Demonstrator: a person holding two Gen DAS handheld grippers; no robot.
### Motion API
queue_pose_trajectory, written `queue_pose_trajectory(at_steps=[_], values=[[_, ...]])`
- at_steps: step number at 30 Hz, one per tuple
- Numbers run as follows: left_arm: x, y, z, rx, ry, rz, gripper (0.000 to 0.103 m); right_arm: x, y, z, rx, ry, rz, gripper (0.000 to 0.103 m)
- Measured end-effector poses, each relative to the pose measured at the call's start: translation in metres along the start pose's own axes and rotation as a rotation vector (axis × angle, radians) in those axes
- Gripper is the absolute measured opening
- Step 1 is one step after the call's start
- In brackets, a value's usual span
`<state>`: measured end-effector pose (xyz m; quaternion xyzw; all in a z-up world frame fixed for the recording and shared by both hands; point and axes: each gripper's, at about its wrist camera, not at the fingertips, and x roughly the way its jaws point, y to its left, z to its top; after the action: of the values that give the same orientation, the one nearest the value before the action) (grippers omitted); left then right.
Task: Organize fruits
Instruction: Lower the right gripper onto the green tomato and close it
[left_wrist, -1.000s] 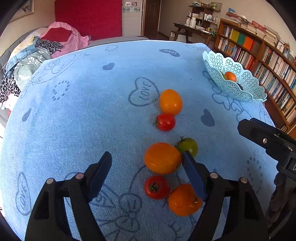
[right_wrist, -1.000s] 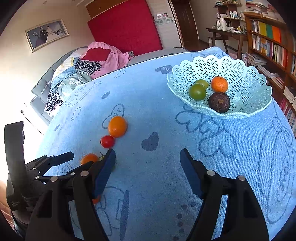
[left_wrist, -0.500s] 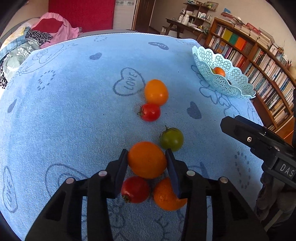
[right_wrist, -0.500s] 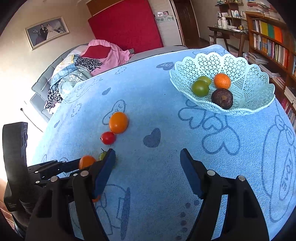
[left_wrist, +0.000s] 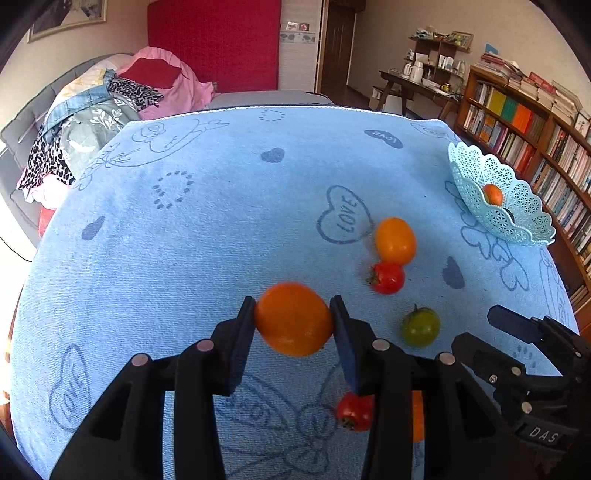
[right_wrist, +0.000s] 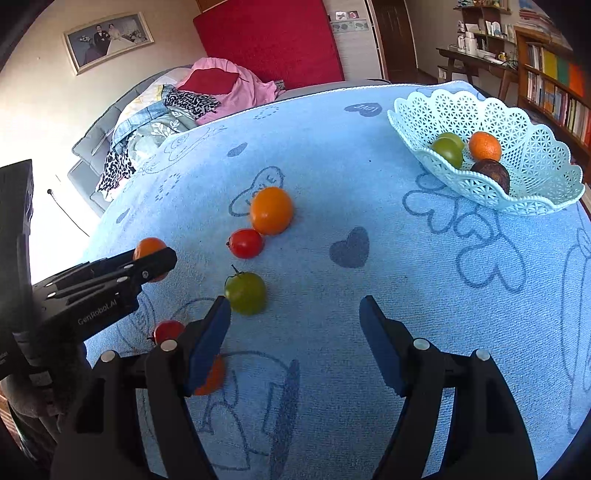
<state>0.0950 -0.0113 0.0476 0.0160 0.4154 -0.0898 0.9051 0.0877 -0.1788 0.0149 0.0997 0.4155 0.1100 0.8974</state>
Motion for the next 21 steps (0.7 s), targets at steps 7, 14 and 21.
queue_pose_trajectory(at_steps=[7,14,21], values=[[0.002,0.018,-0.002,-0.038,-0.015,0.045,0.042,0.01,0.018,0.002,-0.043,0.012,0.006,0.063],[0.004,0.027,-0.005,-0.061,-0.012,0.038,0.042,0.022,0.031,0.007,-0.075,0.04,0.011,0.049],[0.008,0.029,-0.007,-0.069,-0.001,0.032,0.042,0.033,0.036,0.007,-0.082,0.065,0.012,0.04]])
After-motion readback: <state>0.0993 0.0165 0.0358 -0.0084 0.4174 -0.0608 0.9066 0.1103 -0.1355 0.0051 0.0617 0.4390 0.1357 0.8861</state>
